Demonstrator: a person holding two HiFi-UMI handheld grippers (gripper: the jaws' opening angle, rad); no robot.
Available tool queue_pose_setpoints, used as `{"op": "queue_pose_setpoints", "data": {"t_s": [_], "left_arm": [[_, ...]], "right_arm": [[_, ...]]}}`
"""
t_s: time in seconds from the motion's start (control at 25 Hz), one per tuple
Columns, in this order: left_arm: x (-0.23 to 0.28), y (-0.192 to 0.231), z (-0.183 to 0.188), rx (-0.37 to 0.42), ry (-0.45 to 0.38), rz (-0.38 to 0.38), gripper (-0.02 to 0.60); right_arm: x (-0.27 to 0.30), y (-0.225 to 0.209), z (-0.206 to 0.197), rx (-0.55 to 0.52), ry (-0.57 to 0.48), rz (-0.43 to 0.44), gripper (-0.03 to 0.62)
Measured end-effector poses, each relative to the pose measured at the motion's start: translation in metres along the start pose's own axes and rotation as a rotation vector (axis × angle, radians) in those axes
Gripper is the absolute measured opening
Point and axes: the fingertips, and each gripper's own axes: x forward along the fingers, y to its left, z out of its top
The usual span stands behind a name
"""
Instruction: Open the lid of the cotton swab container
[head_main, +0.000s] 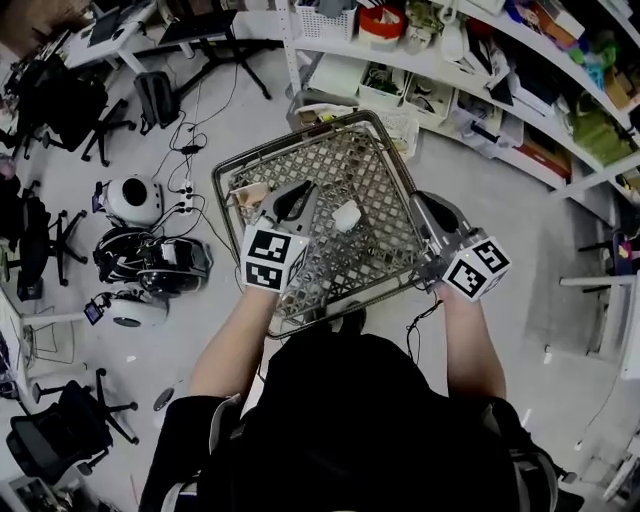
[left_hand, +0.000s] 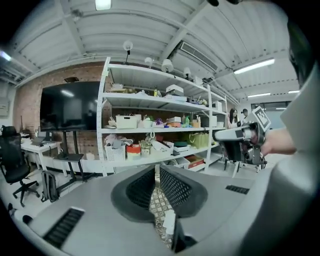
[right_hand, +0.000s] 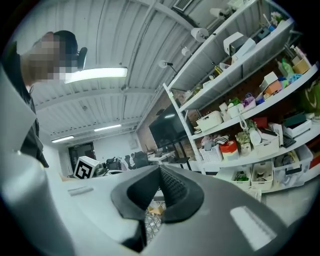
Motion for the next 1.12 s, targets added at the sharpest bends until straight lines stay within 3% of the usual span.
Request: {"op": "queue_pose_setpoints", "data": {"t_s": [0.56, 1.12], "left_arm": [[-0.022, -0.011, 0.033, -0.055, -0.053, 0.047, 0.005], [-0.012, -0.028, 0.035, -0.04, -0.057, 0.008, 0.005]], "right_arm": [[-0.005, 0.02, 0.024, -0.085, 0.009, -0.076, 0.009], [-0.032, 0.019, 0.022, -0.098, -0.023, -0.164, 0.009]]}}
